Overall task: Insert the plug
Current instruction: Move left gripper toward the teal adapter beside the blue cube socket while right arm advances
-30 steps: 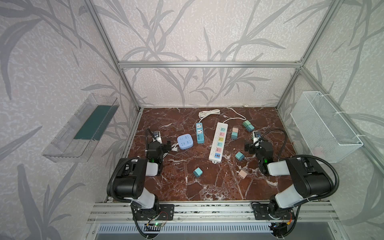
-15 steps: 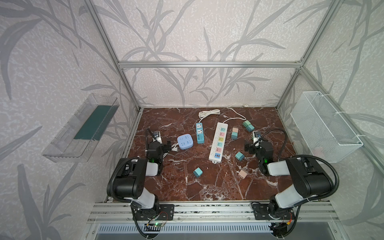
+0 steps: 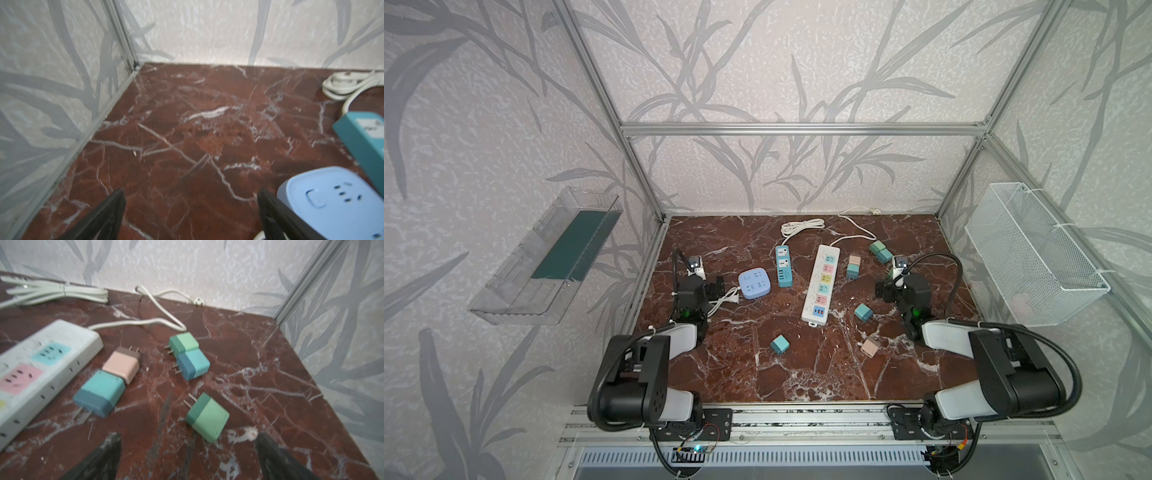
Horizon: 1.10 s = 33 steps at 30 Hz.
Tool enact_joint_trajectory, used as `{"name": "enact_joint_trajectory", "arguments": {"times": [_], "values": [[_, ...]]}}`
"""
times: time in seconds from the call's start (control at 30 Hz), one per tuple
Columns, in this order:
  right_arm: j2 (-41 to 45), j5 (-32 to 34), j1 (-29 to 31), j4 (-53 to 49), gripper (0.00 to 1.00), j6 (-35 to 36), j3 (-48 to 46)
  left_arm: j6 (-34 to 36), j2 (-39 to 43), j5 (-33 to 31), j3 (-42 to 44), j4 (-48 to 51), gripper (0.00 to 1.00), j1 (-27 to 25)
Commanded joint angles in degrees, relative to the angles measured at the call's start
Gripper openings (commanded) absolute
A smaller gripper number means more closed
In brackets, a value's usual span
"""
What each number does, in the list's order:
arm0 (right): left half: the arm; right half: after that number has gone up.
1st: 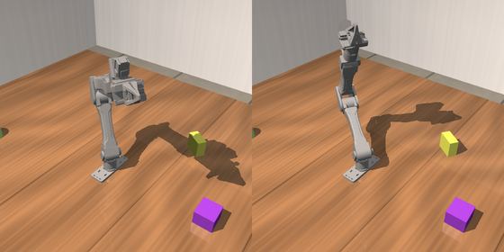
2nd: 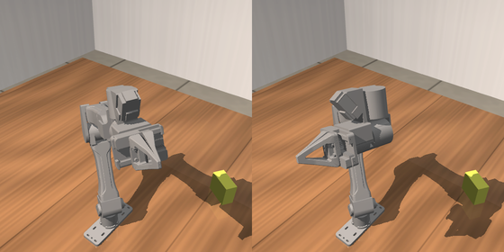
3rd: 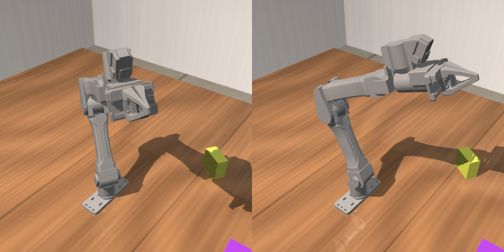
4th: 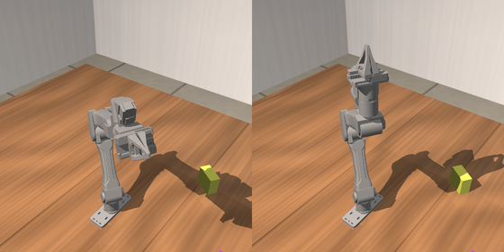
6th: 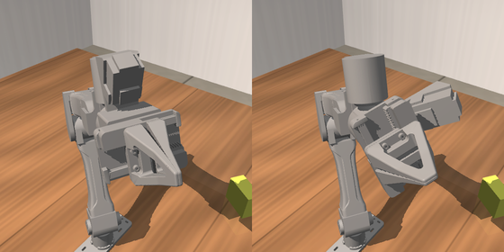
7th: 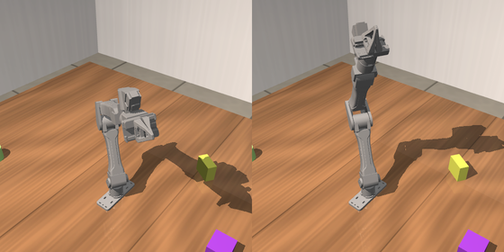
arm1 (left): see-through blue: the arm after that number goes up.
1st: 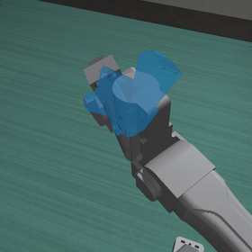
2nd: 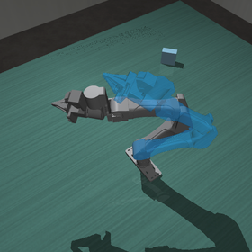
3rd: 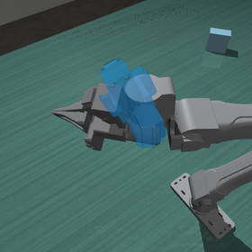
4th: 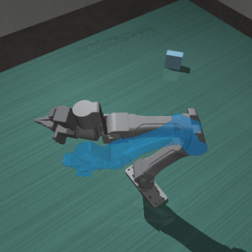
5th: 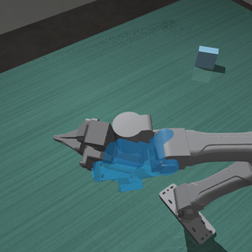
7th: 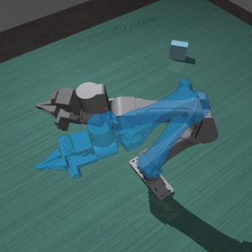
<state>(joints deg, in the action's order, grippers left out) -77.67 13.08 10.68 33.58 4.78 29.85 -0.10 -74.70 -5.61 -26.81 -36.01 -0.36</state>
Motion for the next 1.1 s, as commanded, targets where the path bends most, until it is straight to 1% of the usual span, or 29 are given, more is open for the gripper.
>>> {"name": "enact_joint_trajectory", "arguments": {"times": [0.0,0.03,0.07,0.13,0.17,0.2,0.23,0.27,0.3,0.33,0.37,0.43,0.47,0.5,0.53,0.57,0.63,0.7,0.77,0.83,0.93,1.07], "values": [[11.0,6.15,3.65,-20.85,0.99,-3.14,10.38,-0.56,10.5,4.74,-6.21,9.84,0.99,-0.34],[13.24,7.68,4.32,-26.3,0.99,-7.46,12.96,-3.19,12.49,4.37,-8.62,12.31,0.99,-0.38],[15.51,8.59,4.4,-32.85,0.99,-14.04,15.6,-7.72,14.24,2.91,-11.88,16.56,0.99,-0.43],[19.59,10.49,3.99,-41.7,0.99,-25.69,17.46,-22.52,16.73,-3.59,-19.42,27.98,0.99,-0.32],[21.98,6.19,2.82,-40.67,0.99,-27.97,15.56,-29.65,18.26,-6.51,-23.99,37.29,0.99,-0.26],[24.09,-0.12,1.21,-37.57,0.99,-28.91,13.12,-34.29,19.68,-8.57,-27.74,46.12,0.99,-0.17],[26.26,-5.9,-0.55,-34.17,0.99,-31.3,10.2,-37.15,21.06,-10.84,-29.53,50.42,0.99,-0.13],[27.49,-8.12,-1.52,-33.63,0.99,-33.27,9.0,-39.61,22.58,-12.96,-28.75,49.35,0.99,-0.07],[28.01,-9.66,-1.81,-35.76,0.99,-33.9,9.67,-39.82,24.78,-13.03,-25.79,45.77,0.99,0.21],[27.84,-11.43,-1.78,-38.21,1.0,-32.91,10.64,-37.34,26.22,-11.25,-24.32,43.75,0.99,0.36],[27.22,-13.04,-1.79,-40.83,0.94,-32.64,11.76,-35.34,27.06,-9.55,-24.05,44.42,0.99,0.39],[25.97,-16.39,-1.57,-44.7,0.84,-30.93,13.2,-34.57,26.04,-7.15,-26.18,49.34,0.99,0.43],[25.06,-17.08,-1.04,-46.74,0.82,-30.15,13.91,-34.15,24.57,-4.9,-27.02,51.04,0.96,0.36],[24.25,-16.72,0.05,-48.7,0.81,-29.3,14.6,-33.78,22.62,-2.86,-27.51,52.17,0.91,0.38],[23.39,-16.18,1.31,-50.03,0.81,-28.77,15.07,-33.78,20.53,-1.45,-28.1,53.37,0.88,0.37],[22.57,-15.26,3.08,-51.11,0.81,-28.0,15.64,-34.52,17.47,-0.74,-29.4,55.55,0.85,0.36],[21.33,-13.06,7.26,-52.61,0.81,-26.92,16.53,-36.37,10.83,0.94,-32.27,59.06,0.84,0.36],[20.16,-11.31,11.36,-53.03,0.83,-26.23,16.99,-36.22,2.9,5.64,-34.7,58.85,0.81,0.32],[19.14,-11.13,13.68,-53.37,0.83,-26.14,17.31,-37.42,-3.84,10.12,-36.37,56.83,0.79,-0.2],[18.53,-11.86,14.91,-52.68,0.84,-26.22,16.59,-36.16,-10.13,9.62,-39.27,57.47,0.79,-1.5],[18.31,-13.07,15.25,-52.23,0.86,-26.47,14.89,-32.65,-19.06,7.31,-44.96,59.78,0.79,-3.76],[19.13,-14.37,15.42,-51.91,0.9,-26.53,12.93,-28.57,-29.77,4.92,-55.55,65.36,0.8,-6.59]]}}
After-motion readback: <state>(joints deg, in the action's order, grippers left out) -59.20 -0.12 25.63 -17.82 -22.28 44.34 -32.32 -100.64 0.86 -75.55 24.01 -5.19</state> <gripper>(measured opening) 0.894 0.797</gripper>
